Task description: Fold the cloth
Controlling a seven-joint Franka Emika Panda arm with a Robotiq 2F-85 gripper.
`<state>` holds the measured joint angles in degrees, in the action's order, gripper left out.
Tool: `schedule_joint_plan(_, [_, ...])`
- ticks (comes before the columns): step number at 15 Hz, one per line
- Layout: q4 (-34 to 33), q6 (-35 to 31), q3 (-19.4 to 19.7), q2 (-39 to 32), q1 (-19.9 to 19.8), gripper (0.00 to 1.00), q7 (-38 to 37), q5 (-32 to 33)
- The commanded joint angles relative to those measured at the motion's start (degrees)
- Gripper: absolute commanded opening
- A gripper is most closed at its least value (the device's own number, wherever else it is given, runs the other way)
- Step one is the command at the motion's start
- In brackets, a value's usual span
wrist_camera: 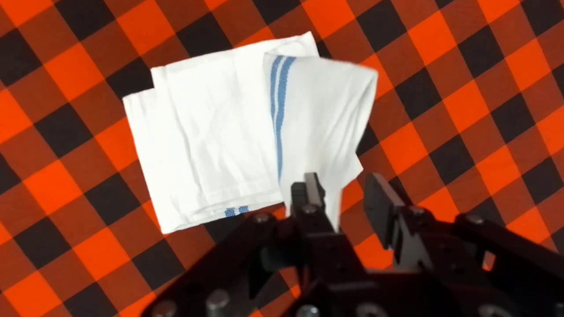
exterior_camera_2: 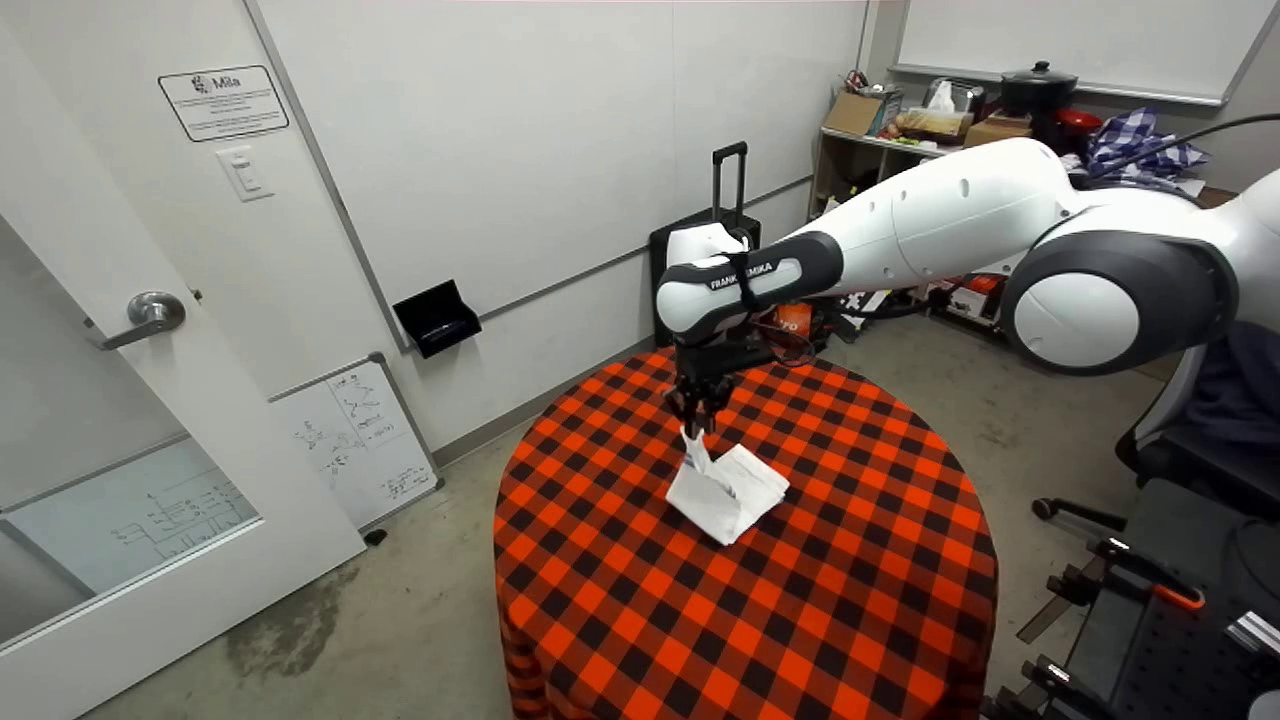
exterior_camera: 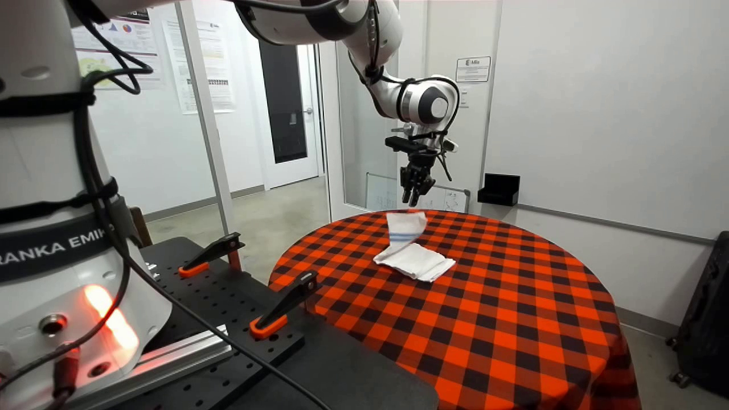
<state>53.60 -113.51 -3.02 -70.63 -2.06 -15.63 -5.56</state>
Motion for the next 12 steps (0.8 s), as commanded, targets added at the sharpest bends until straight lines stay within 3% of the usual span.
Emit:
schedule_joint_plan(1, [0.1, 0.0, 0.0, 0.0, 0.0, 0.40, 0.0, 0.0])
schedule_joint_plan(3, [0.2, 0.0, 0.0, 0.0, 0.0, 0.44, 0.0, 0.0])
schedule_joint_plan(12, [0.2, 0.0, 0.0, 0.0, 0.0, 0.44, 0.0, 0.0])
